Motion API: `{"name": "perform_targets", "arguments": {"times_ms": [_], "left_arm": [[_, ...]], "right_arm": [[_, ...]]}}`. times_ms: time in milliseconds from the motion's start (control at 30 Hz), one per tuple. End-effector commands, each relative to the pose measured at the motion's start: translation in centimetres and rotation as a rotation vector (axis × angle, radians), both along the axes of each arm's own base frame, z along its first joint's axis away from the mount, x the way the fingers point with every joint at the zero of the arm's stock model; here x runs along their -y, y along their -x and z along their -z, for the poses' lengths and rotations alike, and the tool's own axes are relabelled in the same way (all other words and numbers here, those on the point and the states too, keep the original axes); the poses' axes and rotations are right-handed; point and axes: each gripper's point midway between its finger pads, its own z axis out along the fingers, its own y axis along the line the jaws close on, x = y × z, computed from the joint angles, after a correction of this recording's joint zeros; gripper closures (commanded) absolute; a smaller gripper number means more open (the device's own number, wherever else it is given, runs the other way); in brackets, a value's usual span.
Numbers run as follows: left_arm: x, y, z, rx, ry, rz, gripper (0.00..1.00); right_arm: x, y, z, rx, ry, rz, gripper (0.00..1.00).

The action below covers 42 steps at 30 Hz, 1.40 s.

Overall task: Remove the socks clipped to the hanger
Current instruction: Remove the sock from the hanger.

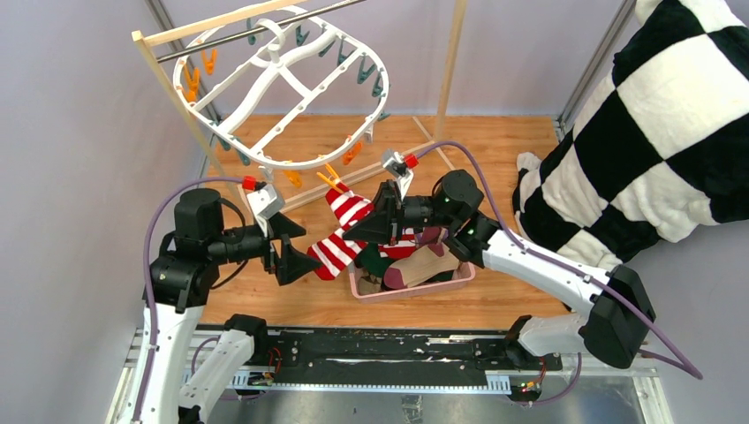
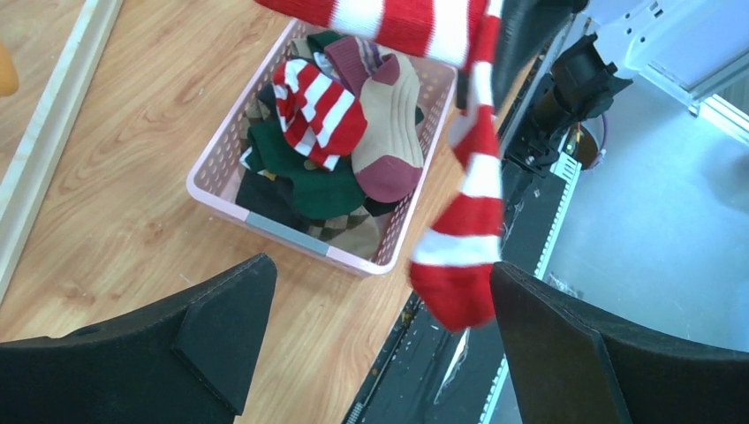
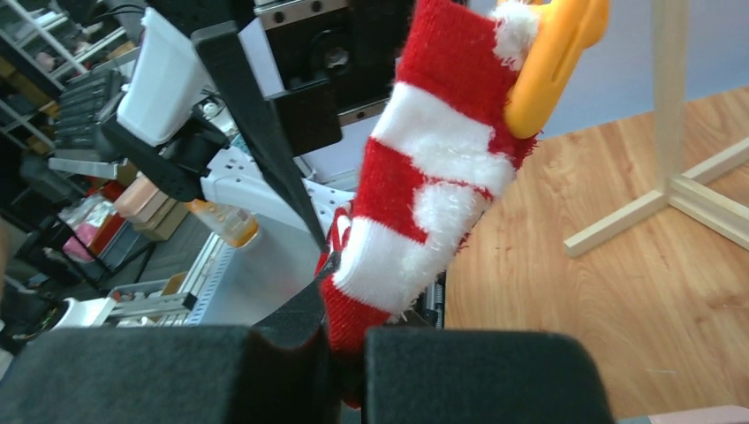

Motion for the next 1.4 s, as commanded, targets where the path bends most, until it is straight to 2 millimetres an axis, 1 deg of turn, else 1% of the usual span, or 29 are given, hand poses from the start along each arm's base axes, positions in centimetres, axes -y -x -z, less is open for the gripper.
{"name": "perform_targets", "arguments": {"times_ms": [0, 67, 200, 267, 400, 500, 567, 633, 667, 733, 800, 900, 933, 967, 1000, 1067, 1133, 1233, 1300, 1367], "left_arm": [[0.5, -1.7, -1.3, 0.040, 0.047, -0.023, 0.00], [0.6, -2.0, -1.6, 0.037, 0.072, -0.028, 0.00], [1.4, -1.7, -2.7, 0.022, 0.155, -0.005, 0.00], [1.8, -1.1, -3.0, 0.020, 0.185, 0.037, 0.00], [2.2, 0.0, -2.3, 0.002, 0.204, 0.104, 0.01], [2.3, 0.3, -1.9, 0.008, 0.207, 0.114, 0.02], [2.3, 0.3, -1.8, 0.014, 0.212, 0.117, 0.03], [2.4, 0.5, -1.8, 0.012, 0.218, 0.132, 0.07], [2.4, 0.6, -1.6, 0.006, 0.219, 0.140, 0.10], [2.5, 0.7, -1.3, -0.002, 0.220, 0.153, 0.22], [2.5, 0.5, -0.7, -0.009, 0.216, 0.140, 0.43], [2.2, 0.2, 0.0, 0.008, 0.191, 0.116, 0.79], [2.0, -0.1, 0.2, 0.016, 0.179, 0.093, 0.90], [1.9, -0.3, 0.2, 0.026, 0.174, 0.077, 0.98], [1.8, -0.4, 0.0, 0.040, 0.170, 0.069, 1.00], [1.5, -0.7, -0.4, 0.082, 0.156, 0.044, 1.00], [1.4, -0.9, -1.0, 0.116, 0.147, 0.030, 1.00], [1.3, -0.6, -1.6, 0.138, 0.146, 0.040, 1.00], [1.3, -0.4, -1.6, 0.148, 0.139, 0.050, 1.00], [1.3, -0.2, -1.5, 0.176, 0.127, 0.068, 1.00]], "right_arm": [[0.2, 1.4, -1.0, -0.025, -0.036, -0.120, 1.00], [0.1, 1.6, -1.4, -0.030, -0.055, -0.143, 1.00], [0.2, 2.1, -1.7, -0.043, -0.079, -0.181, 1.00], [0.1, 2.1, -1.8, -0.046, -0.088, -0.183, 0.99], [-0.1, 1.6, -2.2, -0.047, -0.105, -0.142, 0.98], [-0.8, 1.3, -1.7, -0.045, -0.080, -0.101, 0.90], [-1.0, 1.2, -1.4, -0.037, -0.066, -0.069, 0.87], [-1.1, 0.9, -1.4, -0.035, -0.065, -0.028, 0.79], [-1.1, 0.8, -1.4, -0.034, -0.068, -0.005, 0.76], [-1.0, 0.4, -1.5, -0.028, -0.070, 0.047, 0.67], [-0.9, 0.0, -1.4, -0.011, -0.057, 0.106, 0.55], [-0.7, -1.1, -0.8, 0.005, 0.005, 0.216, 0.41], [-0.5, -1.8, -0.5, 0.012, 0.035, 0.269, 0.37], [-0.1, -2.6, 0.1, 0.013, 0.086, 0.332, 0.34], [0.6, -3.4, 1.3, 0.007, 0.163, 0.393, 0.31], [1.9, -4.9, 1.6, 0.025, 0.229, 0.508, 0.27], [3.2, -5.8, 1.2, 0.051, 0.243, 0.597, 0.25], [4.5, -6.6, 0.5, 0.107, 0.279, 0.685, 0.21], [4.4, -6.7, -0.6, 0.151, 0.279, 0.699, 0.21], [3.5, -6.5, -1.9, 0.198, 0.265, 0.684, 0.21]]}}
